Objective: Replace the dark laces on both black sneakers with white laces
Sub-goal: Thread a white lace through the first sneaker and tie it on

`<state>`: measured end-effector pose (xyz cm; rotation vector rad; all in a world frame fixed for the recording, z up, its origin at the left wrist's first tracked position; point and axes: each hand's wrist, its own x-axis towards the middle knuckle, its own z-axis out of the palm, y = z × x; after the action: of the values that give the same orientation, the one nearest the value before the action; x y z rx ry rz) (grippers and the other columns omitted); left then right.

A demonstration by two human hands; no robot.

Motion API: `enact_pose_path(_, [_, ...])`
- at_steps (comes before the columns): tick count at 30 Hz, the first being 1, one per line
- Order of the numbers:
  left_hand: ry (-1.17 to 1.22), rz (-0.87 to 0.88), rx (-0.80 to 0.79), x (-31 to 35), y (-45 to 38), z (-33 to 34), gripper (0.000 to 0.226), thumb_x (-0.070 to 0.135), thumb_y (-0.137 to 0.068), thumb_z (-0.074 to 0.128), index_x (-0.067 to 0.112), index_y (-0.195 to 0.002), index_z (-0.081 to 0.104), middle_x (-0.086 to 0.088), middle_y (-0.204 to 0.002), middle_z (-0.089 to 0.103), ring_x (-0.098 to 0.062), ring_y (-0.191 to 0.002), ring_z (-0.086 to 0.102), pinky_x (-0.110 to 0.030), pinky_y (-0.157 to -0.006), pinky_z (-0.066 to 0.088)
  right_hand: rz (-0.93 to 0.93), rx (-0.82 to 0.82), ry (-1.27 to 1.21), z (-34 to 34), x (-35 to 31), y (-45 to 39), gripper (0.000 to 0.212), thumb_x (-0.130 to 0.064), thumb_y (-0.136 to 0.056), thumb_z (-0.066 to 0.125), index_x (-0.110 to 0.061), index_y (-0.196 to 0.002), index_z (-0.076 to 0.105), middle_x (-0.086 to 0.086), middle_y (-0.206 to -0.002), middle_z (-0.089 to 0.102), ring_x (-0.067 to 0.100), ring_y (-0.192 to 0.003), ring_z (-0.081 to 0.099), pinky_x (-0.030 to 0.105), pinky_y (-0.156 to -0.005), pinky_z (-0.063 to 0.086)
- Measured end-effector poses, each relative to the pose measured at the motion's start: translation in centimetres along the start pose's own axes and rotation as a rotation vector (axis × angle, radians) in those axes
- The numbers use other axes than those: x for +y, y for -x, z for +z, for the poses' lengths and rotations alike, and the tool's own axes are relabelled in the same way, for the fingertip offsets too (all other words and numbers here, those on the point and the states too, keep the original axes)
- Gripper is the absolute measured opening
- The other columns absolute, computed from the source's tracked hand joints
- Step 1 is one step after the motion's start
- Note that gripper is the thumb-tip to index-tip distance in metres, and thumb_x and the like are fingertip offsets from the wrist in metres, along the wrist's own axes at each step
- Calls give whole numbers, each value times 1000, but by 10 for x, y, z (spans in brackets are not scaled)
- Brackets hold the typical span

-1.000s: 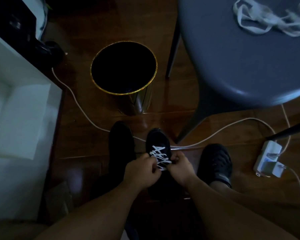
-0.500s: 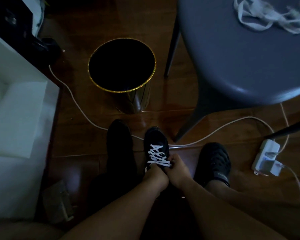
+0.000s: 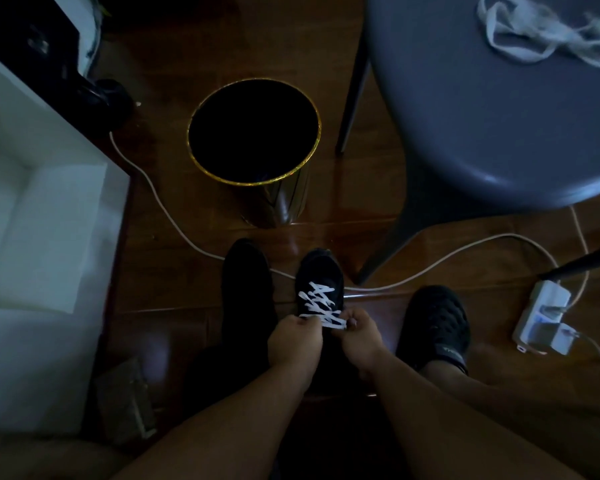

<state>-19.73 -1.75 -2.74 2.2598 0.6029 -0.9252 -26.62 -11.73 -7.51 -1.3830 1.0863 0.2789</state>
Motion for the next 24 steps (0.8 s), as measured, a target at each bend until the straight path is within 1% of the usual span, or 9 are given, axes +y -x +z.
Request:
enact_pose_path(3, [-47, -14, 26, -2, -7, -4, 18, 35, -96, 60, 19, -102, 65, -7, -100, 68, -28, -86, 66, -32, -69, 49, 5, 13, 21, 1, -10, 5, 25, 0, -80, 69, -21, -91, 61, 9, -92, 76, 29, -86, 73, 47, -78, 61])
enact_pose_path(5, [-77, 11, 46, -2, -13, -8, 14, 37, -99, 59, 23, -102, 60, -3, -96, 65, -25, -82, 65, -32, -67, 50, 62, 11, -75, 1, -16, 6, 17, 2, -84, 62, -10, -96, 65, 18, -95, 75, 33, -88, 72, 46, -81, 60])
enact_pose_path(8, [-124, 122, 53, 1, -24, -14, 5, 35, -104, 55, 31, -100, 57, 3, -92, 63, -17, -74, 60, -30, -59, 45, 121, -16, -180, 0, -19, -1, 19, -5, -89, 56, -10, -96, 73, 20, -97, 76, 41, -95, 72, 56, -91, 59])
enact_pose_path(12, [-205, 273, 17, 2, -37, -17, 14, 35, -105, 54, 44, -111, 63, 4, -111, 66, -16, -80, 64, -27, -56, 46, 42, -58, 42, -4, -15, -8, 15, -29, -95, 64, -21, -93, 76, 3, -90, 79, 28, -89, 76, 50, -89, 61])
enact_pose_path(16, [-426, 390, -8, -1, -41, -19, 24, 38, -106, 54, 53, -122, 62, 3, -129, 50, -18, -88, 62, -30, -68, 52, -52, -125, 284, -7, -14, -14, 17, -27, -85, 67, -35, -96, 76, -8, -95, 78, 14, -89, 74, 43, -89, 61])
enact_pose_path(18, [-522, 437, -13, -2, -42, -19, 26, 38, -105, 54, 52, -127, 61, 3, -133, 51, -22, -96, 63, -32, -73, 51, -81, -155, 407, -8, -20, -13, 17, -25, -88, 67, -35, -98, 74, -12, -97, 76, 9, -87, 73, 30, -83, 60])
enact_pose_path(20, [-568, 472, 11, -1, -43, -19, 17, 39, -104, 56, 47, -118, 62, 5, -128, 55, -23, -100, 64, -34, -73, 51, -115, -133, 504, -8, -30, -9, 16, -21, -90, 66, -34, -95, 72, -14, -97, 73, 7, -87, 69, 17, -72, 52])
enact_pose_path(22, [-566, 492, 36, 2, -43, -19, 4, 39, -104, 57, 41, -102, 59, 6, -120, 58, -21, -95, 62, -34, -71, 51, -146, -106, 548, -7, -34, -9, 17, -19, -91, 64, -36, -92, 69, -12, -98, 72, 9, -90, 67, 19, -72, 46])
enact_pose_path(24, [-542, 532, 27, 1, -45, -18, 9, 37, -106, 56, 39, -97, 54, 6, -117, 59, -18, -94, 59, -35, -74, 51, -146, -102, 555, -6, -34, -9, 15, -22, -91, 65, -36, -94, 68, -10, -100, 71, 10, -93, 67, 20, -74, 45])
